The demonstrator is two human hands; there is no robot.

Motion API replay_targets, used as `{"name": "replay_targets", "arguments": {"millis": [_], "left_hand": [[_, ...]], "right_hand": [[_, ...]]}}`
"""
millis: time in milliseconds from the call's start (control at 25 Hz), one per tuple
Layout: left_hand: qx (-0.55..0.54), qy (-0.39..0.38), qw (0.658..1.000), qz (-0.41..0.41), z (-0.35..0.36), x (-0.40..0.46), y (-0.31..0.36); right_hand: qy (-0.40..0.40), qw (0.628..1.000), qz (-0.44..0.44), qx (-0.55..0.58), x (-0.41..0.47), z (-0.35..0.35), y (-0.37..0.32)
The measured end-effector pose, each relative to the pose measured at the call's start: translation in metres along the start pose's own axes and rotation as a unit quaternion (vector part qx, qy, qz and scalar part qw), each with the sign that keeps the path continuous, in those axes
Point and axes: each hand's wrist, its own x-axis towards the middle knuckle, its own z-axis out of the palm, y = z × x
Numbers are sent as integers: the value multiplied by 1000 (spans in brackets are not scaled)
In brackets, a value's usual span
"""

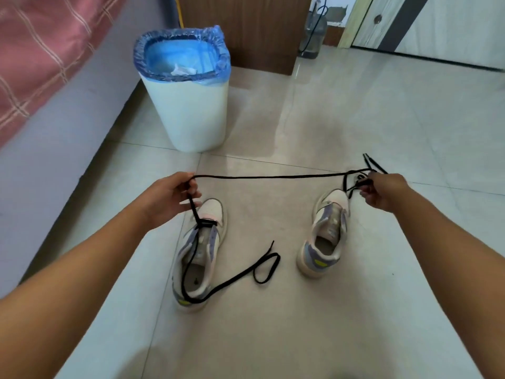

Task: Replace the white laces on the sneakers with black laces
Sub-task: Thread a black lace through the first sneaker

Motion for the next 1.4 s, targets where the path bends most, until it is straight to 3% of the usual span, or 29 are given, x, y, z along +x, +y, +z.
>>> {"name": "replay_targets", "arguments": {"millis": [120, 240, 320, 560, 680, 800, 1000, 1160, 1400], "left_hand": [[155, -51, 987, -3, 27, 17, 18], [387, -91, 917, 6, 67, 32, 25], [475, -86, 875, 24, 85, 39, 18], [599, 41, 799, 46, 35, 24, -12], [632, 28, 775, 1, 7, 7, -40], [631, 11, 775, 12, 2, 2, -68], [584, 54, 808, 60, -1, 7, -78], [559, 58, 824, 68, -2, 7, -78], [565, 71, 818, 79, -3, 7, -82]], "right_hand": [[-161, 978, 118, 61, -35, 36, 8], [-277, 945, 170, 32, -72, 78, 29], [-317, 928, 195, 30, -92, 106, 43], [-324, 935, 121, 75, -119, 163, 62], [-294, 949, 80, 80, -131, 186, 70], [-270, 955, 67, 106, -144, 208, 77], [-208, 964, 65, 152, -149, 225, 82], [-215, 960, 62, 170, -147, 226, 85], [-213, 968, 32, 130, -142, 232, 83]]}}
